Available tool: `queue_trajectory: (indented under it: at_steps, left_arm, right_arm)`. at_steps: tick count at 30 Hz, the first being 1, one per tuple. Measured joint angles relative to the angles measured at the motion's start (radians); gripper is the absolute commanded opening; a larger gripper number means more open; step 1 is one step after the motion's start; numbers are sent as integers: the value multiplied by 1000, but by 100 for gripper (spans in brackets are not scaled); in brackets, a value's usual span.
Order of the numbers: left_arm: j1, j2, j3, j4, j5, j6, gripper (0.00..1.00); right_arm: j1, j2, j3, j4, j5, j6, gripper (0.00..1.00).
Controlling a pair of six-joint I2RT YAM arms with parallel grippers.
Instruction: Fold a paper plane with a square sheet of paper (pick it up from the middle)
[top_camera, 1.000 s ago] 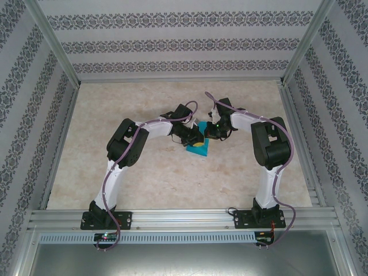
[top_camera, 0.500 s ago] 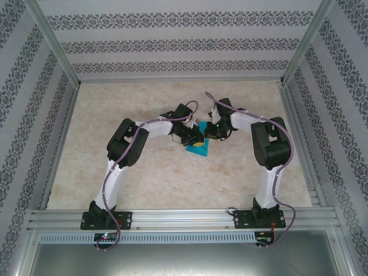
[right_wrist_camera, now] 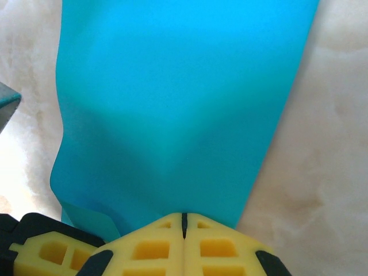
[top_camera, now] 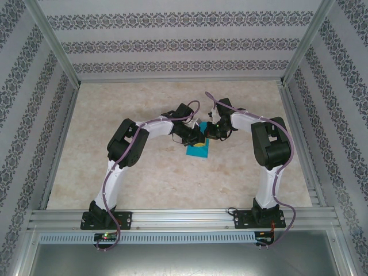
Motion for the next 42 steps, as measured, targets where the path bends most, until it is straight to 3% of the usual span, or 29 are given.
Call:
queue_trajectory:
  at_steps: [42]
  left_arm:
    - [-2,30,22,8,-23,13,15]
  right_arm:
    - [-31,-5,-32,45,-60,70,1]
